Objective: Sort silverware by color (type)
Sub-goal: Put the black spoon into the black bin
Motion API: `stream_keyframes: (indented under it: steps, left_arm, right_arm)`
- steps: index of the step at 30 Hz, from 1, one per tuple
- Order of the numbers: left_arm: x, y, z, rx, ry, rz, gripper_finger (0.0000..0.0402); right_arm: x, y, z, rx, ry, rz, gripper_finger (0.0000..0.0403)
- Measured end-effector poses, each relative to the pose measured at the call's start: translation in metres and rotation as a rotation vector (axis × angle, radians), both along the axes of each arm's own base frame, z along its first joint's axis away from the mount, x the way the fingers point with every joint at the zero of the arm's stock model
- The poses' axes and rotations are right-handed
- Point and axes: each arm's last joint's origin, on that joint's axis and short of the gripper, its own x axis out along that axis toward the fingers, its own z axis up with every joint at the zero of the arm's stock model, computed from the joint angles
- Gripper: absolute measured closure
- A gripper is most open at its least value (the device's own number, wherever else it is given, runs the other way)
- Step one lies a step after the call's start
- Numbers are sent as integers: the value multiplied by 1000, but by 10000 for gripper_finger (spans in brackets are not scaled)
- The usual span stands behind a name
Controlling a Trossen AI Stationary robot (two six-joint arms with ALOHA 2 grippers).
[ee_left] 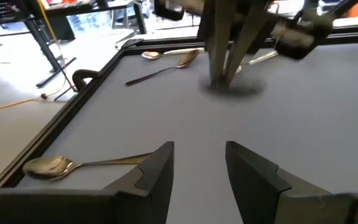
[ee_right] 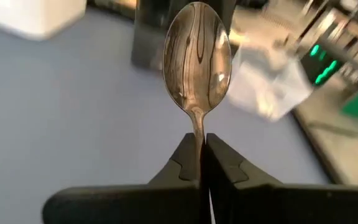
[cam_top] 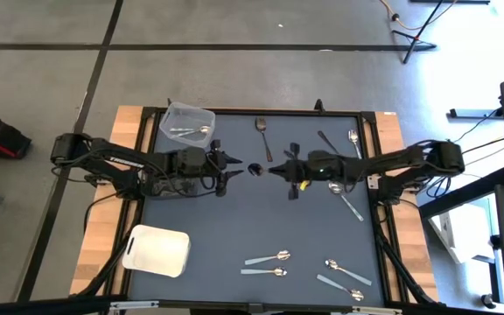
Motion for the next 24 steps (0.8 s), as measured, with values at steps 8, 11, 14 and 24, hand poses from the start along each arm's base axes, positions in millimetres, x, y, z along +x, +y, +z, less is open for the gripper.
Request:
stream_keyframes:
  steps: [8,11,14,24]
  left_arm:
    - [12,-1,-3,4,-94,-61,261]
    - [19,-3,-3,4,-173,-121,261]
    - [26,-6,-5,1,-249,-150,261]
    - [30,-16,-1,2,-344,-117,261]
  right_arm:
    - [10,2,22,-47,-290,83,402]
    - [16,2,19,-53,-361,112,402]
    - [23,2,9,-52,-374,123,402]
    - [27,3,0,-64,-369,94,403]
